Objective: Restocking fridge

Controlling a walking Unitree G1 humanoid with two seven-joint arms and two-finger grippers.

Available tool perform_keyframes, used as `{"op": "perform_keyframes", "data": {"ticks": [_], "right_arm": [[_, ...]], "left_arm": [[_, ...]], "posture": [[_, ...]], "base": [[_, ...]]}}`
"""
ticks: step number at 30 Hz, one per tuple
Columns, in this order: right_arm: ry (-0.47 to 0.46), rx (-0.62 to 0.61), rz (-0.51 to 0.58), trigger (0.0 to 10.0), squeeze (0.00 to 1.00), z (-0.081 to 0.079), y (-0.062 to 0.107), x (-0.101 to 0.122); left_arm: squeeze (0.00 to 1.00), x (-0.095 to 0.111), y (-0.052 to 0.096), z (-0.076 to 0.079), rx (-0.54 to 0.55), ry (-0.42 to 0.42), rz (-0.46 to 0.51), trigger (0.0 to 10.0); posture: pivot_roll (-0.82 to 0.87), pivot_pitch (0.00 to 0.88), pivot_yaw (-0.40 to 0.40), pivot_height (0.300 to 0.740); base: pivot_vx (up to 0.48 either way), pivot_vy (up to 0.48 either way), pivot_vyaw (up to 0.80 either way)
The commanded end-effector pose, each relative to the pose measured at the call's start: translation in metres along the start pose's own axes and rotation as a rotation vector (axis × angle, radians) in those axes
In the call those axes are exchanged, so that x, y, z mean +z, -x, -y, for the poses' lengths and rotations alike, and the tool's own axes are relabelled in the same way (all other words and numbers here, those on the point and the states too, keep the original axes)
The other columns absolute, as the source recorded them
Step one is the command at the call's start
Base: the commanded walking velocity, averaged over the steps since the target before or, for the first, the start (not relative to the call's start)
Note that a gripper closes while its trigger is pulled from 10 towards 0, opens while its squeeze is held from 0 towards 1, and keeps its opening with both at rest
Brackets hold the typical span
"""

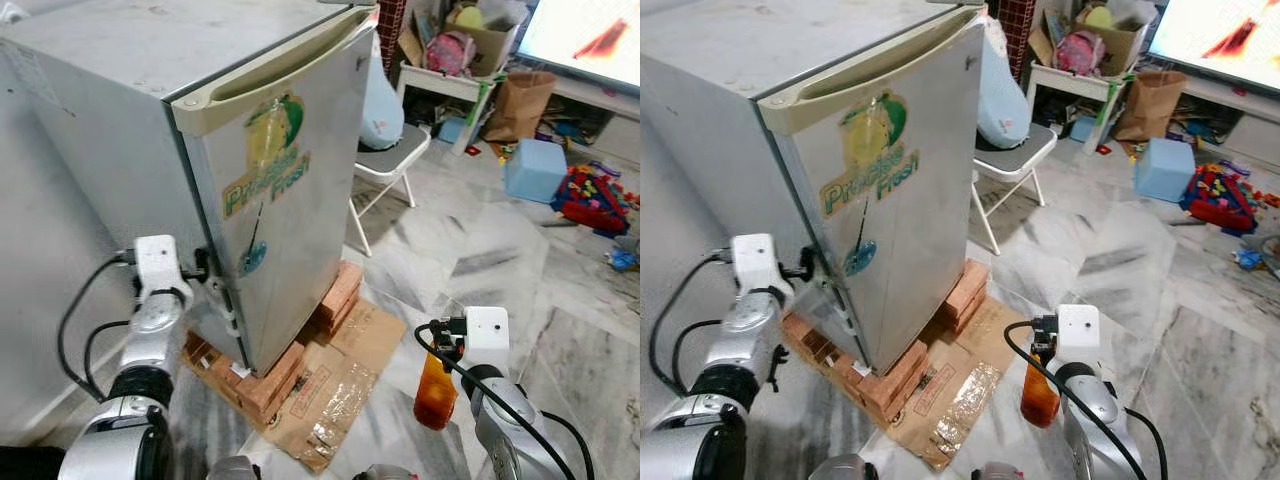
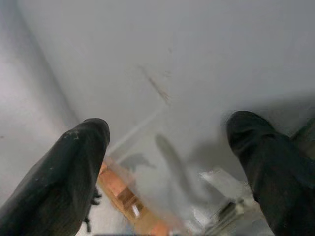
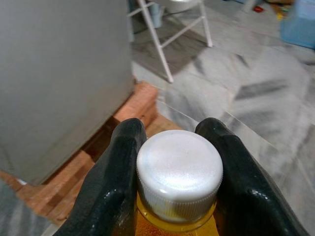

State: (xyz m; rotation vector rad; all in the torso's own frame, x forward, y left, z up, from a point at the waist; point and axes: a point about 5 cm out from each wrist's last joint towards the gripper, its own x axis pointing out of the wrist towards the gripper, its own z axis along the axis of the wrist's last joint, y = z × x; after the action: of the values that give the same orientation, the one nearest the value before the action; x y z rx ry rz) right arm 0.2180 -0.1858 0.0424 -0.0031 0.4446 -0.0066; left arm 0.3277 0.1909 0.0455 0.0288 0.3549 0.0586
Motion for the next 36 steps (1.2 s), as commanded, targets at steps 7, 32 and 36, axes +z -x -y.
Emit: {"op": "perform_keyframes", "data": {"ticks": [7,32,36], "right_arm": [[-0.011,0.009,-0.002,10.0,0.0,0.003,0.004,0.001],[0.005,-0.126,-0.153,10.0,0.0,0.018,0.013,-0.02],[0.024,-0.131,-0.106,10.0,0.0,0.018,0.006,-0.01]], "left_arm": [[0.0,-0.011,0.019,0.109,-0.652,-0.157,-0.02,10.0],[0.0,0.012,0.048,0.114,-0.812,-0.189,0.197,10.0],[0.0,0.002,0.042,0.064,-0.535,-0.196,0.195,10.0]], "posture": [[-0.04,0.0,-0.024,0.74],[-0.03,0.001,-0.018,0.74],[-0.02,0.003,-0.019,0.74]], "base": [[0.0,0.0,0.0],[0.0,0.0,0.0],[0.0,0.0,0.0]]}}
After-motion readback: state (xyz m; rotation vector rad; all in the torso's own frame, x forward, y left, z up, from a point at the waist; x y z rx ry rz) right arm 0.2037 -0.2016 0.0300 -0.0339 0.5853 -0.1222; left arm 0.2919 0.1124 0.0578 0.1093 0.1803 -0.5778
